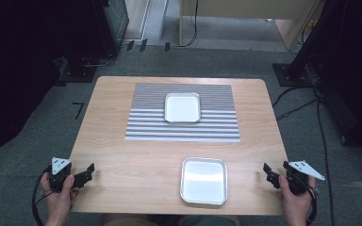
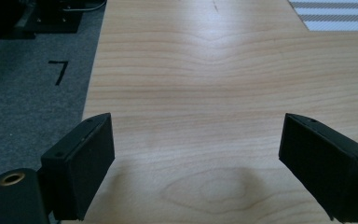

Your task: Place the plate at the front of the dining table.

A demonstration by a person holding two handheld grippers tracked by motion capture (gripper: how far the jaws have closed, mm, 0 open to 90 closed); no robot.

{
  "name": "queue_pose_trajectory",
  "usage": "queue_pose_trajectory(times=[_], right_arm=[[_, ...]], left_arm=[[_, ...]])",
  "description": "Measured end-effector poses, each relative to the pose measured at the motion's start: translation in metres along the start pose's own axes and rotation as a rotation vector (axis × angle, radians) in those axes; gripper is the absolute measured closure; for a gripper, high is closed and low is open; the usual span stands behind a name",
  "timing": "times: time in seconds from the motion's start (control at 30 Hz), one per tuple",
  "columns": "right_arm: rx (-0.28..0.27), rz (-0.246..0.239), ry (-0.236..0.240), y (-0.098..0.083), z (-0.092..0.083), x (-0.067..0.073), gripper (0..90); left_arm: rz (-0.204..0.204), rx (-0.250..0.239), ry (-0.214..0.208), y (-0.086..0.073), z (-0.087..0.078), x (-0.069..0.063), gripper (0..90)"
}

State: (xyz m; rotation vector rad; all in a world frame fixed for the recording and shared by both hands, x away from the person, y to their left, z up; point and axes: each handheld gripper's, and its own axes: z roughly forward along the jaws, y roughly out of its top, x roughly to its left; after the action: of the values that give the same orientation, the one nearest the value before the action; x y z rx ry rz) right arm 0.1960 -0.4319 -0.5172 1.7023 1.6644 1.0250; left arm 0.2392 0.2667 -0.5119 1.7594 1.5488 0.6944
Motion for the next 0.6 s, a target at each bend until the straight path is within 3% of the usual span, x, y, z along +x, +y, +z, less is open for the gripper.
queue_pose_trajectory(times=[0.23, 0.3, 0.47, 0.6], right_arm=[[0.003, -0.003, -0.013, -0.0057, -0.0021, -0.0037, 17.6], [0.013, -0.026, -0.016, -0.0058, -0.0016, -0.0034, 17.5], [0.068, -0.069, -0.034, -0.0066, 0.0003, 0.0010, 17.9], [0.121, -0.069, -0.028, -0.0069, 0.0032, 0.0023, 18.1]], left_arm=[[0.009, 0.025, -0.002, -0.0047, -0.0040, 0.0082, 10.4], [0.016, 0.034, 0.000, -0.0059, -0.0046, 0.0096, 10.4], [0.023, 0.046, -0.007, -0.0081, -0.0042, 0.0102, 10.4], [0.039, 0.064, -0.012, -0.0083, -0.0022, 0.0079, 10.4]])
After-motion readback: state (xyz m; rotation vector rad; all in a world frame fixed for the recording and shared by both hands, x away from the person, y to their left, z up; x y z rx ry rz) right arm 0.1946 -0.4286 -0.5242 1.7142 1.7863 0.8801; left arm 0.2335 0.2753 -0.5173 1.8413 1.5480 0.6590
